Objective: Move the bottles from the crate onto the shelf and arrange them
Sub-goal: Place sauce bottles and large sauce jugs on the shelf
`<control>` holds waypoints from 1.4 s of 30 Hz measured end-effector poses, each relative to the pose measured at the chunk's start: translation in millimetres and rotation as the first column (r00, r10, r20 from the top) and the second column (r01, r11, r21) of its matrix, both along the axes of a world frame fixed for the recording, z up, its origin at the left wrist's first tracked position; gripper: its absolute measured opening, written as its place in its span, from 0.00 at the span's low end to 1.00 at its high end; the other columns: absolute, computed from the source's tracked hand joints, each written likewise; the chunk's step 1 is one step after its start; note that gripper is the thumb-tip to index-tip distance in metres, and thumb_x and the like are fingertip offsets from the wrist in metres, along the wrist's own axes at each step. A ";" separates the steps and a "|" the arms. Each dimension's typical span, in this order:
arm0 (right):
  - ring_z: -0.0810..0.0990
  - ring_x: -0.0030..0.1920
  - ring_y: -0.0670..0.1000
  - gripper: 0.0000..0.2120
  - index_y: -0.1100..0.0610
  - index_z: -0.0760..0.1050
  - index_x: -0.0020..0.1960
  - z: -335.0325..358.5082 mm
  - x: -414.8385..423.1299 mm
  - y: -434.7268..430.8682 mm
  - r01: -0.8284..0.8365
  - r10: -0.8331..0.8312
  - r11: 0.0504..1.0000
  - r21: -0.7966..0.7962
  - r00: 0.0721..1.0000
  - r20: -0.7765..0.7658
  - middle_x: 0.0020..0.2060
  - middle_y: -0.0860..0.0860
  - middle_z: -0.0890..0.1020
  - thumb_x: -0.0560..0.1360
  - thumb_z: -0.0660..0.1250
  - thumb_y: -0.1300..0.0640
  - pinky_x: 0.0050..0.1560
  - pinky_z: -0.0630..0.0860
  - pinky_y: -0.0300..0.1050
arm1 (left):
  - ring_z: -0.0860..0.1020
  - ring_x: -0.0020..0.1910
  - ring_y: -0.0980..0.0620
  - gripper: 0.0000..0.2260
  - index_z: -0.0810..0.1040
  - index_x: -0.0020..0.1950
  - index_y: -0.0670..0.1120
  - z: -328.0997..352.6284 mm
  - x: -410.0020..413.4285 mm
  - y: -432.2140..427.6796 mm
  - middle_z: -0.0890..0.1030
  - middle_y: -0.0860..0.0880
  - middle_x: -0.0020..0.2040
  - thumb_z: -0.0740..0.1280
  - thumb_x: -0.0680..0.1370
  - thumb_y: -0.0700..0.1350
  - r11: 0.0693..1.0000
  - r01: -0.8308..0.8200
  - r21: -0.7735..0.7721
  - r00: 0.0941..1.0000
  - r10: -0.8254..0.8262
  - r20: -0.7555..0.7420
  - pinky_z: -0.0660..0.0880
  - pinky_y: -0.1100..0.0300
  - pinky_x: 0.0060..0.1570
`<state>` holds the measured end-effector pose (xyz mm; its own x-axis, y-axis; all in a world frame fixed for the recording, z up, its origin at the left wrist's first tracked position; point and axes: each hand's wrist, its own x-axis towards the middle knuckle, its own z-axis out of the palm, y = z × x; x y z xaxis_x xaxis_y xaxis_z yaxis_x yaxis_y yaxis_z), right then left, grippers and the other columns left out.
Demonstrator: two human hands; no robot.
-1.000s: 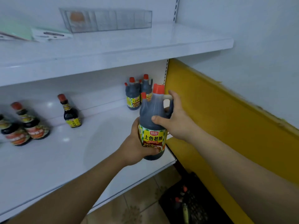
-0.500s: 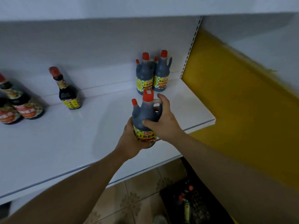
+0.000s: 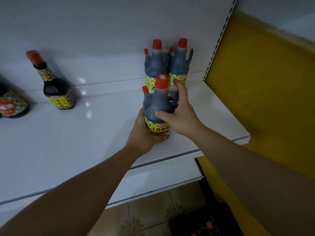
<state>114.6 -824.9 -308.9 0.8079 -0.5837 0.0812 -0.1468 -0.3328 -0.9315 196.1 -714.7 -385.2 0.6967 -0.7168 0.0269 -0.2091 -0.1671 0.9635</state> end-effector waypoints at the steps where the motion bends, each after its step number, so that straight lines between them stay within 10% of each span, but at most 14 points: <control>1: 0.68 0.69 0.51 0.45 0.43 0.49 0.75 -1.1 3.1 -6.8 -0.002 0.002 1.000 0.010 1.000 0.007 0.71 0.48 0.64 0.70 0.73 0.63 0.64 0.74 0.52 | 0.78 0.51 0.66 0.38 0.63 0.58 0.65 -0.6 1.9 -6.5 0.77 0.62 0.55 0.81 0.61 0.39 1.000 -0.004 -0.018 1.000 0.004 0.012 0.76 0.71 0.42; 5: 0.70 0.62 0.45 0.46 0.45 0.48 0.76 -9.0 18.3 -33.0 0.006 -0.006 1.000 0.002 1.000 0.025 0.71 0.48 0.64 0.70 0.73 0.63 0.58 0.73 0.42 | 0.76 0.42 0.76 0.39 0.59 0.63 0.56 -3.1 9.1 -30.8 0.73 0.63 0.51 0.77 0.65 0.32 0.997 -0.015 -0.070 1.000 0.016 0.019 0.72 0.78 0.34; 14: 0.76 0.61 0.53 0.39 0.41 0.57 0.71 -22.1 52.8 -77.2 0.006 -0.006 0.998 0.058 1.000 -0.012 0.63 0.49 0.75 0.66 0.74 0.53 0.56 0.78 0.61 | 0.75 0.44 0.75 0.39 0.59 0.69 0.52 -19.5 32.1 -66.7 0.73 0.66 0.51 0.78 0.66 0.38 0.993 -0.079 -0.085 0.991 0.088 0.102 0.71 0.79 0.38; 22: 0.78 0.58 0.51 0.35 0.47 0.64 0.68 -28.6 81.7 -94.6 0.037 -0.038 0.999 0.022 0.999 0.012 0.58 0.47 0.78 0.63 0.71 0.48 0.58 0.77 0.57 | 0.75 0.42 0.77 0.45 0.52 0.75 0.49 -20.5 54.7 -93.0 0.74 0.61 0.53 0.76 0.68 0.36 0.993 -0.070 -0.093 0.994 0.077 0.074 0.71 0.79 0.35; 36: 0.73 0.65 0.53 0.40 0.50 0.53 0.76 -32.1 80.7 -95.1 0.030 -0.030 1.000 0.004 0.999 -0.028 0.67 0.50 0.73 0.70 0.69 0.46 0.64 0.73 0.56 | 0.74 0.38 0.77 0.43 0.44 0.76 0.46 -8.0 50.6 -91.9 0.68 0.63 0.53 0.70 0.72 0.30 1.000 -0.029 0.002 0.999 0.029 0.045 0.71 0.79 0.34; 42: 0.66 0.62 0.40 0.31 0.47 0.58 0.76 -18.0 0.8 -70.5 0.072 -0.071 0.997 -0.004 0.981 -0.181 0.61 0.38 0.67 0.77 0.64 0.43 0.58 0.66 0.35 | 0.65 0.60 0.59 0.41 0.47 0.77 0.50 13.4 28.5 -41.7 0.63 0.52 0.71 0.72 0.73 0.46 0.963 0.014 0.271 0.995 -0.039 0.089 0.66 0.77 0.44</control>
